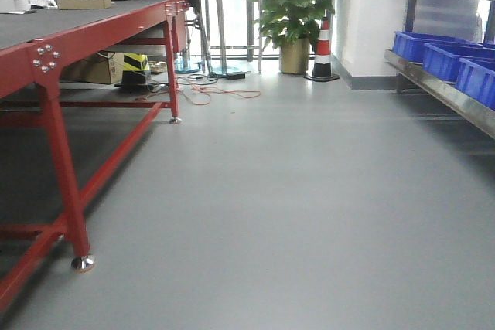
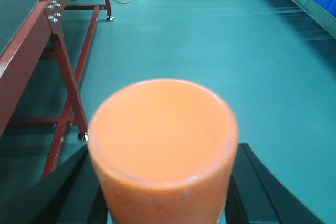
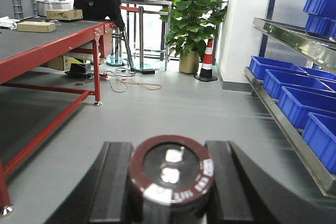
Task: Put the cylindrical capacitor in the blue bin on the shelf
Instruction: 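Drive the base along the red-framed table while holding both objects, then drive the base up to the steel shelf of blue bins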
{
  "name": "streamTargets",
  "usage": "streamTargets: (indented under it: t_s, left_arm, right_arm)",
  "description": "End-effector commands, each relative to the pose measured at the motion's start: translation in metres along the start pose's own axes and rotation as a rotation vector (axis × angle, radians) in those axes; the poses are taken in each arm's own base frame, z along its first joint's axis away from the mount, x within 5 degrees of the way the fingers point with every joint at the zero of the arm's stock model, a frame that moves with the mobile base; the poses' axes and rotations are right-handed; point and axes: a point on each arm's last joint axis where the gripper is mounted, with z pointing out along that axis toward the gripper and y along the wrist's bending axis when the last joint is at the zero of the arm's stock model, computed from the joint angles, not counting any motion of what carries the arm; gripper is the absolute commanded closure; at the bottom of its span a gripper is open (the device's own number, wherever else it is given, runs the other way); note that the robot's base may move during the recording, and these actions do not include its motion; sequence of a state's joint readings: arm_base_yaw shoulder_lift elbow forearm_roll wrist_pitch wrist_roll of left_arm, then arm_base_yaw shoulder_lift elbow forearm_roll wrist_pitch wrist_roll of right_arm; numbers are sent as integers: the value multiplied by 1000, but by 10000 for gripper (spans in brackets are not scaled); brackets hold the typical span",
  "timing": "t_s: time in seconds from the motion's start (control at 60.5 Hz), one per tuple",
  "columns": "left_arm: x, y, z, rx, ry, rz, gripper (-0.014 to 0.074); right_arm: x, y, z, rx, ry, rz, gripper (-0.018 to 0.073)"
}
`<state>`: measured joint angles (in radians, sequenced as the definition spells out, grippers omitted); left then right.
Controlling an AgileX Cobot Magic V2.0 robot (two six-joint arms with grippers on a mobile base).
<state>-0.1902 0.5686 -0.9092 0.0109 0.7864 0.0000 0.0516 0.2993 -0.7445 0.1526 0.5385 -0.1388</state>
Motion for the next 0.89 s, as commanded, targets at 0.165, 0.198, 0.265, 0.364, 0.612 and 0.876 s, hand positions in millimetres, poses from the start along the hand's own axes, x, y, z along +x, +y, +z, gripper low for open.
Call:
streamTargets:
  t_s: [0.165,0.198,0.265,0.364,0.612,0.876]
  left_arm:
    - [-2,-1,-2,8,-25,2,707]
    - [-2,-1,-2,8,-25,2,707]
    - [-2,-1,-2,8,-25,2,707]
    - [-2,-1,-2,8,-25,2,707]
    - [-2,-1,-2,8,-25,2,707]
    - [-2,-1,-2,8,-25,2,707]
  right_arm:
    - [-2,0,0,3,-22,-3,669]
    - [-2,0,0,3,-22,-3,669]
    - [-2,0,0,3,-22,-3,669]
    - [-2,0,0,3,-22,-3,669]
    - [-2,0,0,3,-22,-3,669]
    - [-2,0,0,3,-22,-3,669]
